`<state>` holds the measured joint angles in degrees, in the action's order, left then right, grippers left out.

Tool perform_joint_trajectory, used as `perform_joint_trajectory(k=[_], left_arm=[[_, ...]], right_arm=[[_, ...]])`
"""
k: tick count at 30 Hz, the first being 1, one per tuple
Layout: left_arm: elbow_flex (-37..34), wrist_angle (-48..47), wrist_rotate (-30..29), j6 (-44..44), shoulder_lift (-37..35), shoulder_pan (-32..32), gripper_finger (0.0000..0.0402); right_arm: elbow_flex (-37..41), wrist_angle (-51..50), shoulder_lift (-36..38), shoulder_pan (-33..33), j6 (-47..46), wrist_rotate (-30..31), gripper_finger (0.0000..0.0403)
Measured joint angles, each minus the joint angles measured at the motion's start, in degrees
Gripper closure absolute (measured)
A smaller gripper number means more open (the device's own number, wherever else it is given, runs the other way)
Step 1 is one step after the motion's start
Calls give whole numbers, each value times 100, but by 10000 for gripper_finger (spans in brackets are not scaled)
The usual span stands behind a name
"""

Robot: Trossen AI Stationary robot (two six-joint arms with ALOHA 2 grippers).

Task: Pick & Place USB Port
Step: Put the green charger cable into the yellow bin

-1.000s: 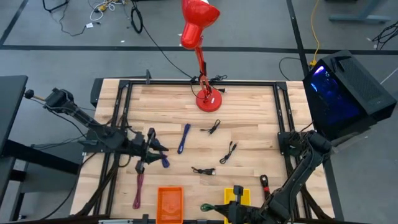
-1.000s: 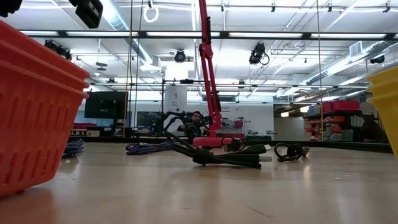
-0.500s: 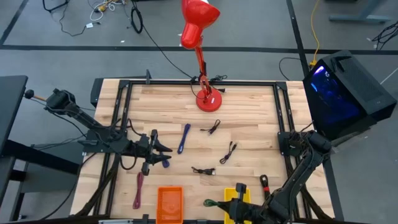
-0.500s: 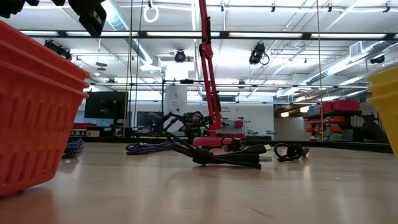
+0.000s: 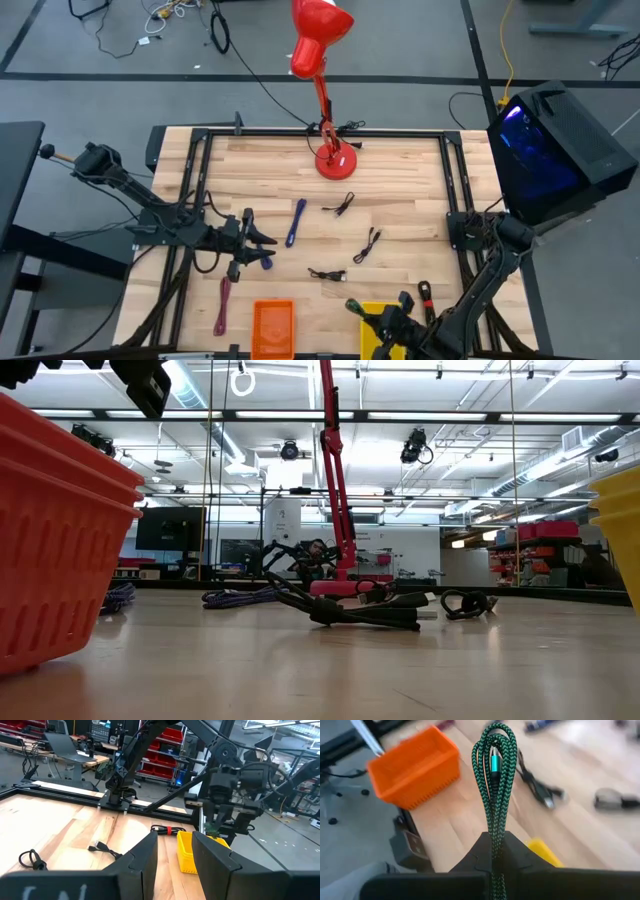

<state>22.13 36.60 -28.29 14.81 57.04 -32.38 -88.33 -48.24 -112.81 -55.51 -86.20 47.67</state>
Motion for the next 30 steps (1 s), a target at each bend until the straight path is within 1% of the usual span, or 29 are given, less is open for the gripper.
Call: perform_joint_trajectory(k=[5, 13, 17, 24, 30], left_arm=[[2, -11, 2, 0, 0, -2, 275], [4, -44, 4, 0, 0, -2, 275], [4, -46, 2, -24, 0, -2, 275], [4, -55, 2, -28, 0, -2, 275], [4, -60, 2, -35, 0, -2, 275]], right_arm=[[0, -185, -67, -2, -642, -332, 392], [20, -331, -169, 4, -1252, -793, 392], [197, -338, -186, 6, -1548, -1091, 392], [452, -123, -186, 7, -1736, -1289, 392], [599, 165, -188, 7, -1685, -1335, 392]])
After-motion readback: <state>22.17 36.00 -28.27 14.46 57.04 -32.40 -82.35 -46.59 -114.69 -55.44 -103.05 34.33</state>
